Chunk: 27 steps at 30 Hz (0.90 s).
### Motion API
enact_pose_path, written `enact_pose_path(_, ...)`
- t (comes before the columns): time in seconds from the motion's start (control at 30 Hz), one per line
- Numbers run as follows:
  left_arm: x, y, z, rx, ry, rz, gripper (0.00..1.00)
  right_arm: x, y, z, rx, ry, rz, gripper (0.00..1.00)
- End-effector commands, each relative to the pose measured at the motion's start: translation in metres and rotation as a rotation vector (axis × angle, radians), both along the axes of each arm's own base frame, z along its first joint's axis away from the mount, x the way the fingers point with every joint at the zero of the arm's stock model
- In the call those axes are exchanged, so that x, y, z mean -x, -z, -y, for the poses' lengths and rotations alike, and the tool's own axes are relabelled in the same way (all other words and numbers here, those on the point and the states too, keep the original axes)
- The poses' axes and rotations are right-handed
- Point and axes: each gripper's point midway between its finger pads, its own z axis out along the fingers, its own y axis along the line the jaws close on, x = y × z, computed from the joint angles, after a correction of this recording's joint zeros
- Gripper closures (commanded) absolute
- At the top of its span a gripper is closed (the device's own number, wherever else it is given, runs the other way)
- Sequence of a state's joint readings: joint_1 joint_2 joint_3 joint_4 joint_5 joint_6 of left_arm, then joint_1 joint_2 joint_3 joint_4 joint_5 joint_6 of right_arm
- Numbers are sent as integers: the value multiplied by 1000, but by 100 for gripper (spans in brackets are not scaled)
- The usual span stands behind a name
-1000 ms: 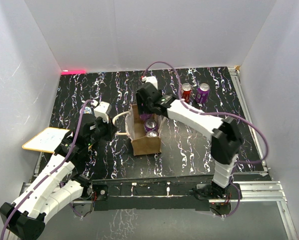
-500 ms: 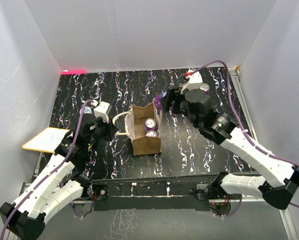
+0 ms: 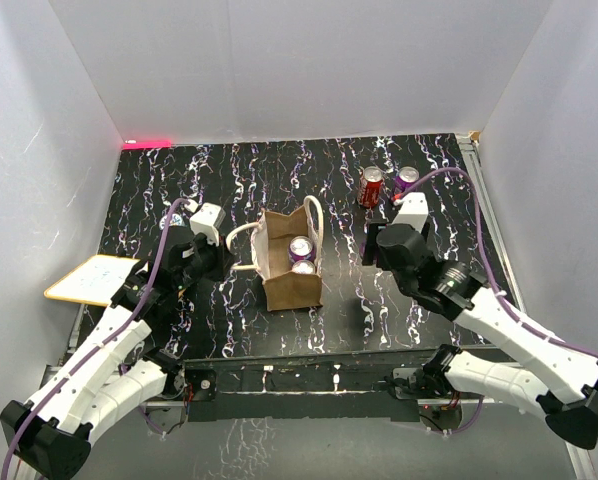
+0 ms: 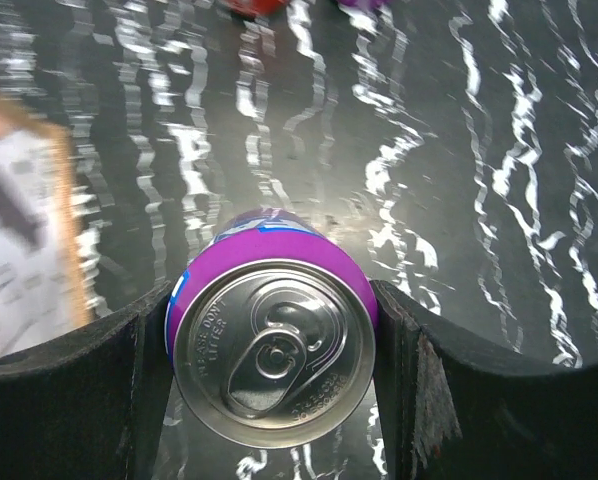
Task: Take the beverage out of the canvas bag
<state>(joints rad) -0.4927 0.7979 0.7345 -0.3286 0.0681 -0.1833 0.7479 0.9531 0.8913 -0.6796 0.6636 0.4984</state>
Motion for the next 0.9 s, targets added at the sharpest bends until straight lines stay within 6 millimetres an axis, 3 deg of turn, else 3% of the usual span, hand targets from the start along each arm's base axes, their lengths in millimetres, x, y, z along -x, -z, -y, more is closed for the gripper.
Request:
enact_pose_path(0.0, -2, -1, -2, -1, -8, 9, 100, -42, 10, 35, -5, 239, 23, 92)
enact_pose_path(0.17, -2, -2, -4, -3, -16, 14, 100, -92, 38, 68, 24, 307, -13, 92)
enact_pose_path(0.33, -2, -2, -4, -4, -19, 17, 100, -134, 28, 117, 109, 425, 23, 92)
enact_pose_path(0.47, -2, -2, -4, -2, -15, 17, 100, -169, 22, 158, 79, 449, 58, 92)
enact_pose_path(0.73, -2, -3, -3, 2, -14, 20, 100, -233, 29, 197, 62, 367, 71, 92)
enact_pose_path(0.87, -1, -3, -3, 5, -11, 18, 100, -258, 51, 206, 26, 326, -12, 92)
